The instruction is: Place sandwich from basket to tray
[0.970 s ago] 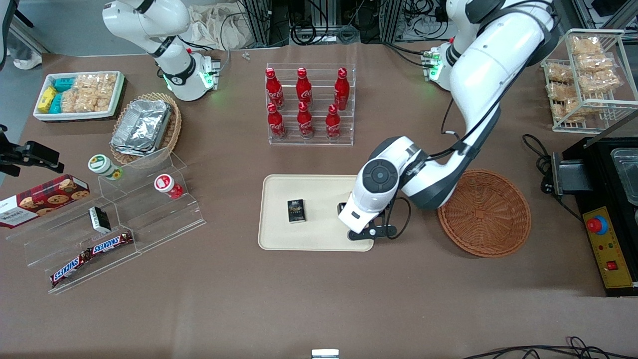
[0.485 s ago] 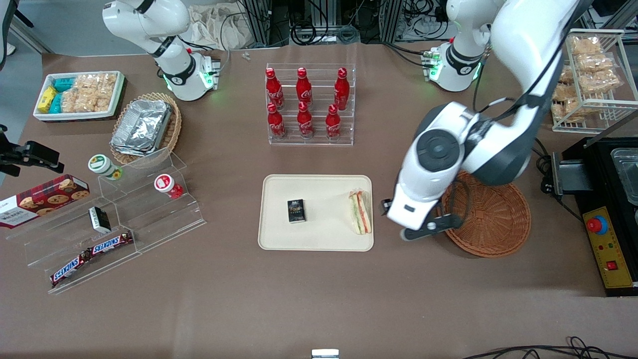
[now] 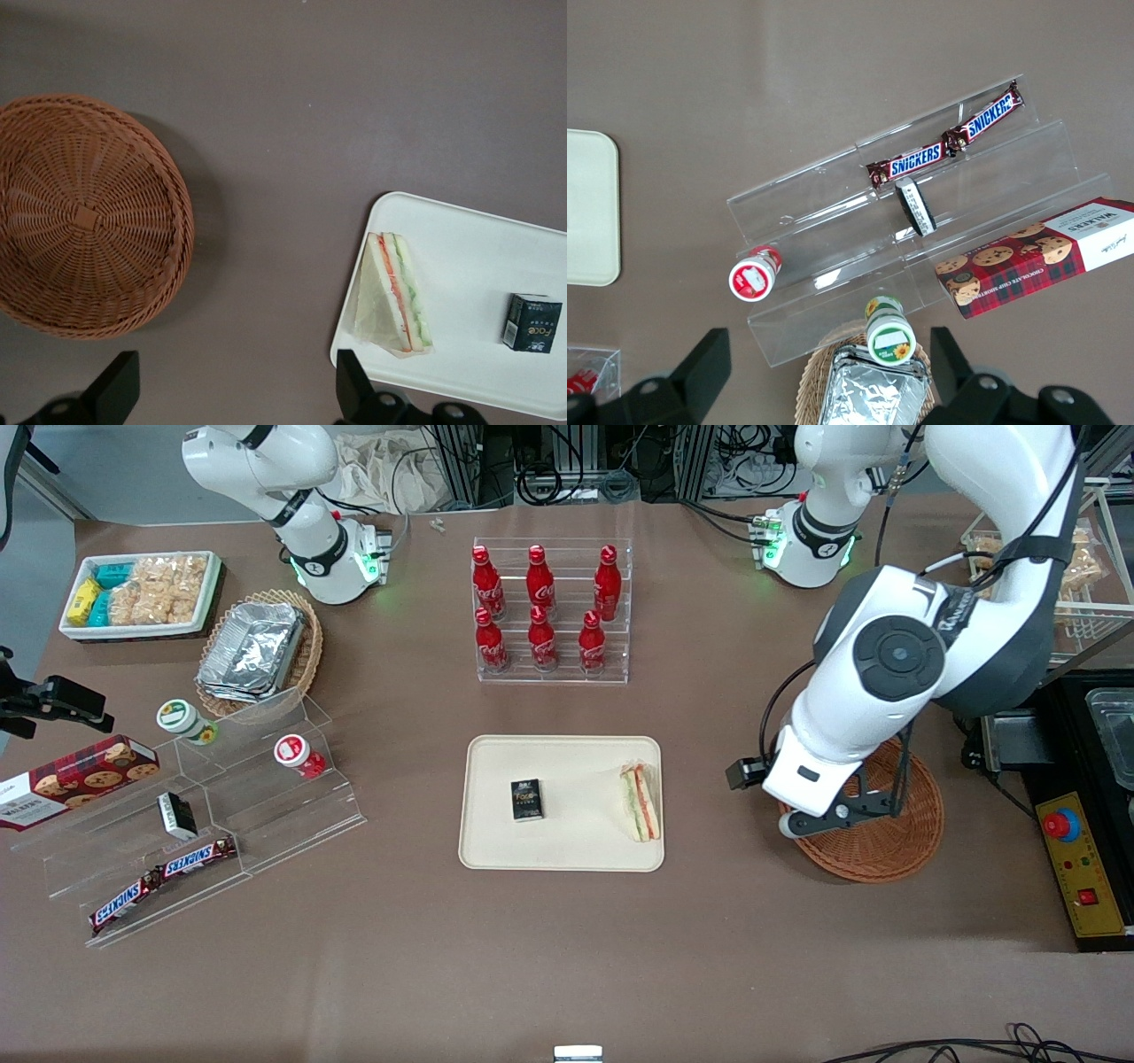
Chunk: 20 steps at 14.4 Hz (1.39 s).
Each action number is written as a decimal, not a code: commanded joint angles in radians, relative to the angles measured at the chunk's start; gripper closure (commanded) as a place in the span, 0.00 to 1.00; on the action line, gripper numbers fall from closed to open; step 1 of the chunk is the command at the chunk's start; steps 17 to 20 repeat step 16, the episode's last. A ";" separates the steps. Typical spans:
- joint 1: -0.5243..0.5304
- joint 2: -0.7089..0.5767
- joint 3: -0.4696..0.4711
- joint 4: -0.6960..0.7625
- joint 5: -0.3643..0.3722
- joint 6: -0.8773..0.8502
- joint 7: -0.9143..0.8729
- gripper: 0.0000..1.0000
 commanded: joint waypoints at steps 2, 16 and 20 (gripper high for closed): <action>0.044 -0.123 0.043 -0.086 -0.048 -0.046 0.211 0.00; -0.111 -0.268 0.498 -0.045 -0.211 -0.237 0.906 0.00; -0.111 -0.268 0.498 -0.045 -0.211 -0.237 0.906 0.00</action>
